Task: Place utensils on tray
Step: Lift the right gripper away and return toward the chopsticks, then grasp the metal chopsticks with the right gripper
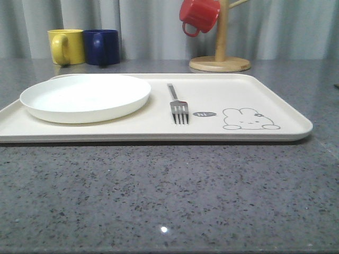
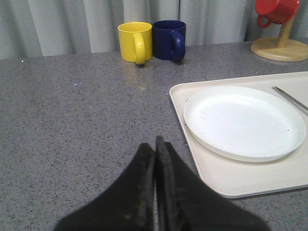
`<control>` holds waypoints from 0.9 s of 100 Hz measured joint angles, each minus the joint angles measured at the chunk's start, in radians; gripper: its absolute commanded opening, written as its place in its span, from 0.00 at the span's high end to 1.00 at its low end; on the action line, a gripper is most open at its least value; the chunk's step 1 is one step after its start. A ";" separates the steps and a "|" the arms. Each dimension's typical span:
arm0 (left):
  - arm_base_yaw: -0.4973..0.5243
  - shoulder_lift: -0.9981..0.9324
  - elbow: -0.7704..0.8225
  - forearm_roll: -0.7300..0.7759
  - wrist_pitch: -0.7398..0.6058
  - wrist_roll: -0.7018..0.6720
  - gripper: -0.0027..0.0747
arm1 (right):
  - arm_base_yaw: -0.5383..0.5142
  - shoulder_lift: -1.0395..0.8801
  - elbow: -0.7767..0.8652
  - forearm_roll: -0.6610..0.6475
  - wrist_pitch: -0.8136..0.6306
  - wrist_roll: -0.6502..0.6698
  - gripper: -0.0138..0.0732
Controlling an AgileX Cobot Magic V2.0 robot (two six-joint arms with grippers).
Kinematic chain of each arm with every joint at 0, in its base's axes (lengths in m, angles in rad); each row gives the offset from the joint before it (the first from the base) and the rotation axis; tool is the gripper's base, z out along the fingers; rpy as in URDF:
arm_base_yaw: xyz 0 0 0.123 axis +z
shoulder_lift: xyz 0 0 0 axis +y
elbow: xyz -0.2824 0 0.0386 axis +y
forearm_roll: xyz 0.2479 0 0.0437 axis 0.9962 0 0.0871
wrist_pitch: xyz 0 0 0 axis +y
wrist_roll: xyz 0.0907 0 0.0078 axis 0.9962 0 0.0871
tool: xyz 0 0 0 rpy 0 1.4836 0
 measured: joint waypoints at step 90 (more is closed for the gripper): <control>0.000 0.000 0.000 0.000 0.000 0.000 0.99 | 0.033 0.011 0.002 0.019 -0.026 -0.011 0.93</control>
